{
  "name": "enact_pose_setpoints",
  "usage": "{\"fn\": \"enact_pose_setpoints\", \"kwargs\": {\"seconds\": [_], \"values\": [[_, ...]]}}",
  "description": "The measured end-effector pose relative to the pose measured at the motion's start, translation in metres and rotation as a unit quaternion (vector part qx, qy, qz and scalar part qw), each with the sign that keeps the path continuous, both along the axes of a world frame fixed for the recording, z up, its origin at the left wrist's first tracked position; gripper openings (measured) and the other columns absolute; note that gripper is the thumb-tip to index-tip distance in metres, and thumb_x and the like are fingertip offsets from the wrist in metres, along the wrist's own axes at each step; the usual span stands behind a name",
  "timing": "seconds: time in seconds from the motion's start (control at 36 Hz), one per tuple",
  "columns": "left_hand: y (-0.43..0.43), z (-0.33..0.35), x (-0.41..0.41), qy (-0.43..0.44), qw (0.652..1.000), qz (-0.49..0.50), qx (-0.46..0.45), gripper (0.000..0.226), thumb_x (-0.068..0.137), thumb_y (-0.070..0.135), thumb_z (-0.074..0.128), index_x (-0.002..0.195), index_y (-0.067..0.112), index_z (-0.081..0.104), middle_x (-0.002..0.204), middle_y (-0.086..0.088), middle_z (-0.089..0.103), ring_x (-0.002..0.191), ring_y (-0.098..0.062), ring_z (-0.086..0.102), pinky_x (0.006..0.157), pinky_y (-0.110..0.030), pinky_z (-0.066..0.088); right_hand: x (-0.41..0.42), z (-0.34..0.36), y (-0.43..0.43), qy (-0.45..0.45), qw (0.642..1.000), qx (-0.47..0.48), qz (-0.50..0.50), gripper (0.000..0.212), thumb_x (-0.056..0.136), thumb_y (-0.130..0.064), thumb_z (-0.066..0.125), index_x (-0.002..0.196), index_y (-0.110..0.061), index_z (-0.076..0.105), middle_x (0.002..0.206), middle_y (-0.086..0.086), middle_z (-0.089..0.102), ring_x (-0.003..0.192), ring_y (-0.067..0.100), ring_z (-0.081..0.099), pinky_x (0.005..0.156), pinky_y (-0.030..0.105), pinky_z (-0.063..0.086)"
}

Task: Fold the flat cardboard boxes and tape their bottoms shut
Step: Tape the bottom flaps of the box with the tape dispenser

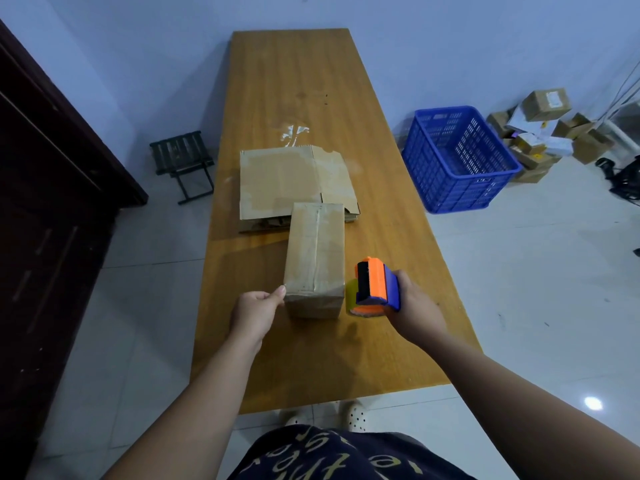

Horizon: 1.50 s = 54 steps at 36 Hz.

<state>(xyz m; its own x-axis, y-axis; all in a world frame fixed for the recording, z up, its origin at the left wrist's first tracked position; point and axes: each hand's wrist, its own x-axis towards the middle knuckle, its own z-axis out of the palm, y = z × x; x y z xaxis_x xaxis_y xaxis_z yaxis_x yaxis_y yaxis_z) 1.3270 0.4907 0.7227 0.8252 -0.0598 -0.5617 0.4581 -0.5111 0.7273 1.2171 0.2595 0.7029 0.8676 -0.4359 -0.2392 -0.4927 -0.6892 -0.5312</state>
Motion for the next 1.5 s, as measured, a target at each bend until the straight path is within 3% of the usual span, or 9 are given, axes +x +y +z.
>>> {"fn": "enact_pose_setpoints", "kwargs": {"seconds": [0.11,0.5,0.69,0.81,0.89,0.94,1.08,1.28,1.5], "values": [[0.001,0.005,0.003,0.023,1.000,-0.015,0.005,0.031,0.092,0.041,0.059,0.087,0.011,0.067,0.126,-0.008,0.059,0.124,-0.030,0.048,0.095,-0.040,0.037,0.004,0.001,0.003,0.016,1.000,-0.014,0.012,0.032,0.091,-0.028,0.064,0.114,-0.023,0.042,0.100,-0.006,0.056,0.083,0.008,0.056,0.061,0.022,0.045],[0.005,0.000,0.021,0.040,0.985,-0.095,0.140,0.044,0.084,0.060,0.058,0.076,0.019,0.071,0.134,-0.010,0.055,0.131,-0.037,0.039,0.111,-0.061,0.019,0.008,0.000,0.002,0.003,1.000,0.017,0.013,0.036,0.090,-0.025,0.067,0.117,-0.024,0.044,0.105,-0.004,0.058,0.090,0.009,0.055,0.067,0.022,0.044],[0.005,0.022,0.016,0.088,0.914,-0.221,0.330,0.091,0.079,0.085,0.016,0.103,0.012,0.065,0.127,-0.007,0.058,0.133,-0.035,0.037,0.111,-0.060,0.001,0.009,0.002,-0.001,-0.014,1.000,0.025,0.008,0.039,0.088,-0.027,0.069,0.119,-0.023,0.045,0.108,-0.003,0.056,0.093,0.009,0.053,0.069,0.021,0.040],[-0.002,0.030,0.012,-0.119,0.874,-0.219,0.418,0.078,0.083,0.074,0.042,0.132,0.014,0.043,0.135,-0.009,0.045,0.124,-0.029,0.044,0.108,-0.051,0.027,0.010,0.005,-0.003,-0.015,0.999,0.025,0.026,0.041,0.087,-0.026,0.070,0.120,-0.023,0.045,0.109,-0.003,0.055,0.094,0.008,0.053,0.074,0.022,0.041],[-0.018,0.035,0.009,-0.325,0.858,-0.270,0.291,0.050,0.090,0.036,0.061,0.132,0.020,0.039,0.139,-0.005,0.034,0.118,-0.022,0.046,0.095,-0.033,0.043,0.010,0.006,-0.004,-0.015,0.999,0.029,0.032,0.042,0.087,-0.026,0.070,0.120,-0.023,0.045,0.109,-0.003,0.056,0.095,0.008,0.053,0.076,0.022,0.042],[-0.033,0.036,0.008,-0.359,0.835,-0.361,0.210,0.043,0.095,0.019,0.052,0.137,0.022,0.042,0.144,-0.001,0.036,0.126,-0.018,0.041,0.102,-0.030,0.039,0.010,0.006,-0.003,-0.012,0.999,0.034,0.035,0.043,0.086,-0.027,0.071,0.120,-0.024,0.045,0.109,-0.004,0.055,0.095,0.008,0.053,0.077,0.022,0.044],[-0.058,0.032,0.012,-0.253,0.819,-0.490,0.160,0.052,0.103,0.013,0.032,0.152,0.026,0.019,0.159,0.006,0.019,0.147,-0.013,0.011,0.120,-0.039,0.014,0.009,0.005,-0.004,-0.002,0.998,0.053,0.029,0.044,0.085,-0.031,0.072,0.118,-0.026,0.044,0.108,-0.005,0.054,0.094,0.006,0.052,0.072,0.019,0.041],[-0.075,0.009,0.030,-0.190,0.849,-0.450,0.204,0.063,0.100,0.050,0.019,0.152,0.028,-0.009,0.159,0.004,-0.018,0.146,-0.016,-0.016,0.117,-0.040,-0.005,0.008,0.012,-0.012,-0.025,0.997,0.061,0.046,0.044,0.083,-0.035,0.073,0.114,-0.027,0.043,0.103,-0.008,0.053,0.087,0.001,0.049,0.066,0.013,0.036],[-0.085,0.006,0.033,-0.164,0.833,-0.452,0.275,0.077,0.100,0.037,0.038,0.150,0.028,-0.019,0.155,-0.002,-0.031,0.143,-0.021,-0.027,0.116,-0.044,-0.012,0.016,0.023,-0.021,-0.038,0.996,0.033,0.074,0.045,0.081,-0.041,0.074,0.110,-0.026,0.044,0.095,-0.011,0.053,0.083,0.002,0.050,0.065,0.016,0.037]]}}
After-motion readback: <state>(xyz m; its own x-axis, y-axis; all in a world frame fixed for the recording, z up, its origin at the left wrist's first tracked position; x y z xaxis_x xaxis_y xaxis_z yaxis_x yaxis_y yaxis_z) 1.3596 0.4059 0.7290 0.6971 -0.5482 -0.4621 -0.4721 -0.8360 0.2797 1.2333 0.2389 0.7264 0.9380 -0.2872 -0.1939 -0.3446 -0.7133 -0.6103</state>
